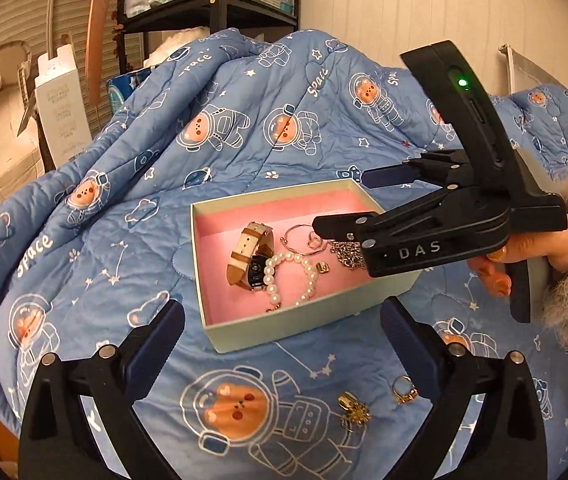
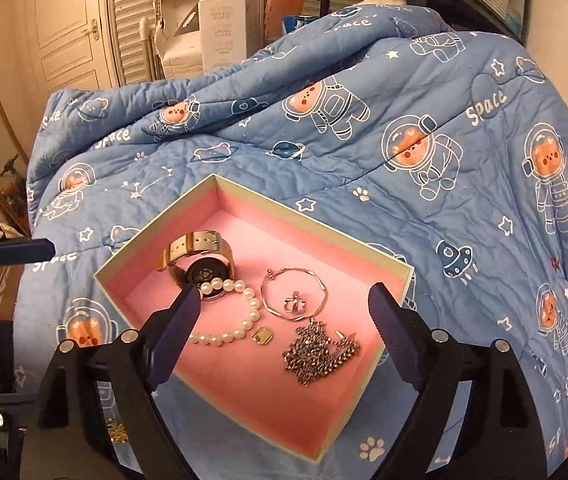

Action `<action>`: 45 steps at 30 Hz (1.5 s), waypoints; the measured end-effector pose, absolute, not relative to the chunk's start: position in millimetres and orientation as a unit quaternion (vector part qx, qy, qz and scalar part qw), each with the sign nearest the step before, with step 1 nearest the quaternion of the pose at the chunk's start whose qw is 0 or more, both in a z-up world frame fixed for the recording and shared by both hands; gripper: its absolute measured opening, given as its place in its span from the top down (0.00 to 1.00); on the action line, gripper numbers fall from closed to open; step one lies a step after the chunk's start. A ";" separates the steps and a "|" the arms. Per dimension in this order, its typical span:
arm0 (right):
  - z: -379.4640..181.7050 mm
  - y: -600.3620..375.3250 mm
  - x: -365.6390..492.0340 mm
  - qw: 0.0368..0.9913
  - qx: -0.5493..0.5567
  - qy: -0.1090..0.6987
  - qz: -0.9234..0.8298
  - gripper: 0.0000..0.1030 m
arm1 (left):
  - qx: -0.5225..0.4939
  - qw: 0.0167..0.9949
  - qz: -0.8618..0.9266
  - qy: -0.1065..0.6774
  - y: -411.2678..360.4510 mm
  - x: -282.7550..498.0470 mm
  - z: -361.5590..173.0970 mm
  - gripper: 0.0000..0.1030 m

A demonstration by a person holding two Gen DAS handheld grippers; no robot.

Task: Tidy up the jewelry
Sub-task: 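Move both tools back to the gold charm and hoop earring on the quilt, then grasp the gold star charm with the left tool while the right tool grasps the gold hoop earring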

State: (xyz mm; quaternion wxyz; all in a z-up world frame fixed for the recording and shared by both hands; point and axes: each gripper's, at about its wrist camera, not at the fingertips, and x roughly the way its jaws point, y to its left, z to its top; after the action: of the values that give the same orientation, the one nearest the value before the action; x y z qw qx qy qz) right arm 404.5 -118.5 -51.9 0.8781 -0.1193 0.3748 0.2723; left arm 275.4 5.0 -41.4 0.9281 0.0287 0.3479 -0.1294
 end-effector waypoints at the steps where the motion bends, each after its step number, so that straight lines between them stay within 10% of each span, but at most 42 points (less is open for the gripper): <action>1: -50.4 -122.3 397.4 0.880 -0.110 0.373 0.271 0.17 | 0.019 0.929 -0.127 0.348 6.4 269.5 -42.0 0.07; 23: -97.1 -153.4 269.5 0.871 -0.066 0.404 0.271 0.19 | 0.012 0.921 -0.115 0.371 4.1 187.5 -83.4 0.07; 45: -126.9 -138.9 265.2 0.857 -0.051 0.437 0.269 0.76 | 0.011 0.907 -0.148 0.393 -16.4 200.2 -96.9 0.56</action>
State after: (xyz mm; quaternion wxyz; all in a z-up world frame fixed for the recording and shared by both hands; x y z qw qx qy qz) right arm 265.2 -138.9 -126.9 0.8566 -0.0507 0.4372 0.2693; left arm 200.2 -16.4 -96.9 0.9074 0.0108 0.3933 -0.1479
